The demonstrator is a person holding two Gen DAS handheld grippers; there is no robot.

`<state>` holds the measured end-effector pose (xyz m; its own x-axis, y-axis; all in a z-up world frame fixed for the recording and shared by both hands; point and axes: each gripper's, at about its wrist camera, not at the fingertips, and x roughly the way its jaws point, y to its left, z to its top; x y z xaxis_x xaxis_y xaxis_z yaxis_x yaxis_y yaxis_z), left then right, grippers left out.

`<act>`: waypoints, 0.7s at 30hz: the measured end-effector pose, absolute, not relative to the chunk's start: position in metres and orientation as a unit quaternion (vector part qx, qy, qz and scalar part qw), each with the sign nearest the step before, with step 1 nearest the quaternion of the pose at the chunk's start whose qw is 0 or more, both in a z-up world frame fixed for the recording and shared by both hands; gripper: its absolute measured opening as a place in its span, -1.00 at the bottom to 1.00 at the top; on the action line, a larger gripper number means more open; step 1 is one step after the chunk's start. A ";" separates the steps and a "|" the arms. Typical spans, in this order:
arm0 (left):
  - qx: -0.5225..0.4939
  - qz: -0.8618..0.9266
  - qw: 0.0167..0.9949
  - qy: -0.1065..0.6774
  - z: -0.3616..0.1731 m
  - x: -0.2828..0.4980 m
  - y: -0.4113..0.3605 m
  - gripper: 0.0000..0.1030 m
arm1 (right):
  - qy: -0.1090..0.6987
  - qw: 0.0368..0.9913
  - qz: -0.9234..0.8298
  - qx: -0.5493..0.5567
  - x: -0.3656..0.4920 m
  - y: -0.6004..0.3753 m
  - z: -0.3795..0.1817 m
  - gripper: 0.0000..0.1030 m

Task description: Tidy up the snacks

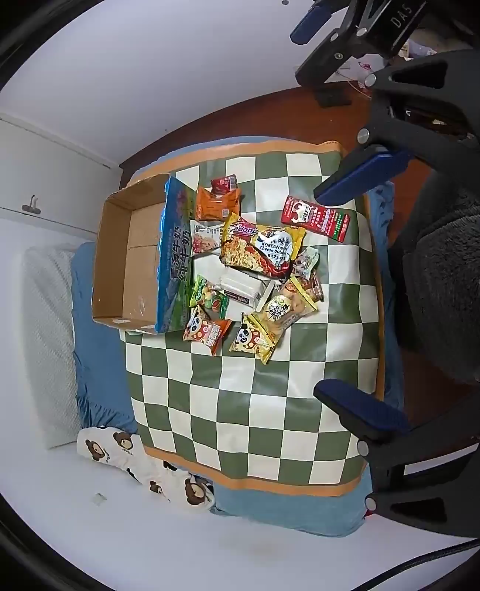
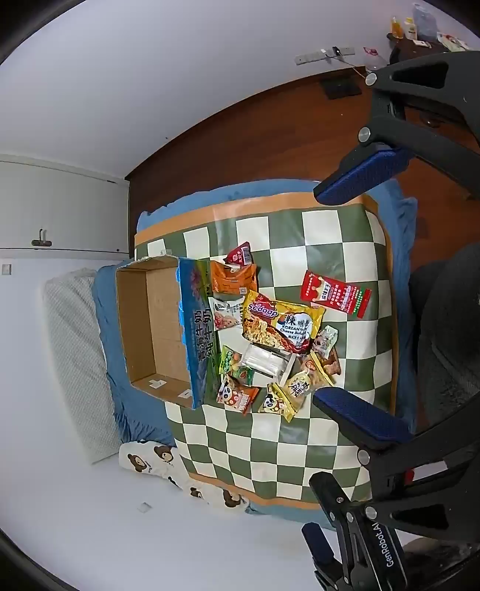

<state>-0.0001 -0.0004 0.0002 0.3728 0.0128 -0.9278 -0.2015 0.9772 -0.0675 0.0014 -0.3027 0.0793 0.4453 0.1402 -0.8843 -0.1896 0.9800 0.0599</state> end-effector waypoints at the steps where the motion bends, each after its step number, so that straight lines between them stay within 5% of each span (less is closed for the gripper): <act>1: -0.086 0.064 0.824 0.557 0.000 0.000 -0.001 0.87 | 0.521 0.848 0.094 -0.029 0.002 -0.302 0.079 0.96; 21: -0.088 0.060 0.825 0.555 0.003 0.002 0.003 0.87 | 0.509 0.855 0.098 -0.019 0.004 -0.301 0.084 0.96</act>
<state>0.0024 0.0033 0.0033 0.3763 0.0012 -0.9265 -0.1968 0.9773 -0.0787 0.0041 -0.3012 0.0841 0.4634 0.1481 -0.8737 -0.1865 0.9802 0.0672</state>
